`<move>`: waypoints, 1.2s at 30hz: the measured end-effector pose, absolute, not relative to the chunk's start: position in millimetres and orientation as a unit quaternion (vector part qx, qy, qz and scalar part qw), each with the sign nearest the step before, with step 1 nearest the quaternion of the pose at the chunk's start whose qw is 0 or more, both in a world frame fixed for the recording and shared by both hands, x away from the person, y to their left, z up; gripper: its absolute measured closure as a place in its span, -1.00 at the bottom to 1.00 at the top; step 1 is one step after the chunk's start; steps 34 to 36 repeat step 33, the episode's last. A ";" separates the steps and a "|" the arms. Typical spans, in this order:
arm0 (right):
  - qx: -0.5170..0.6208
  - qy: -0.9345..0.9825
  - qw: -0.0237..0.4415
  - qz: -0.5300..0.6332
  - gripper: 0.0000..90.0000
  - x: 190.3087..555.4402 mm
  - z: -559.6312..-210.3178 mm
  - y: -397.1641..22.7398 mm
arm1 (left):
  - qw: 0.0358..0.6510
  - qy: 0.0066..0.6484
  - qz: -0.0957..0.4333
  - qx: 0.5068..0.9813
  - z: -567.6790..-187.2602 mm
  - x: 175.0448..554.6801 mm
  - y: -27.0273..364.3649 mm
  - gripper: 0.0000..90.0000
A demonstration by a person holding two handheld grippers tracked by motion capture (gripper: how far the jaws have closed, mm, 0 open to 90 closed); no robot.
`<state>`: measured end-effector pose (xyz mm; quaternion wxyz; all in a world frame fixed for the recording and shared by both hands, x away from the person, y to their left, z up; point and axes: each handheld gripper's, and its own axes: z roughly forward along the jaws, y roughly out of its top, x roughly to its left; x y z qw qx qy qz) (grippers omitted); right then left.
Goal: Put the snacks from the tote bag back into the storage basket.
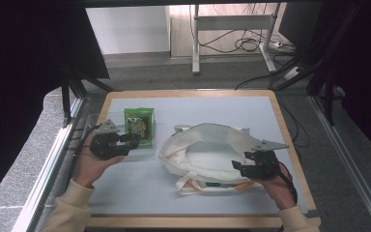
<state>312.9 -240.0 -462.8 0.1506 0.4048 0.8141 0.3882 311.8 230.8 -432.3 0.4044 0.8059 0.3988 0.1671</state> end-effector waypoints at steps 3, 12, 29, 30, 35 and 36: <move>0.404 0.813 0.150 0.391 -0.19 311.8 -462.7 -241.5 | 0.413 0.396 0.167 0.803 -432.5 304.9 227.8 0.03; 0.399 0.809 0.153 0.403 -0.20 304.1 -460.1 -249.9 | 0.433 0.387 0.152 0.800 -436.8 281.1 223.0 -0.16; 0.369 0.815 0.150 0.421 -0.21 295.6 -456.3 -255.5 | 0.419 0.381 0.144 0.811 -449.3 270.0 210.8 -0.20; 0.368 0.814 0.150 0.423 -0.22 295.6 -456.1 -255.8 | 0.419 0.381 0.144 0.812 -449.6 270.0 210.5 -0.20; 0.368 0.814 0.150 0.424 -0.22 295.9 -455.8 -256.5 | 0.419 0.380 0.144 0.812 -449.4 269.6 210.5 -0.22; 0.368 0.814 0.150 0.424 -0.22 295.9 -455.8 -256.5 | 0.419 0.380 0.144 0.812 -449.4 269.6 210.5 -0.22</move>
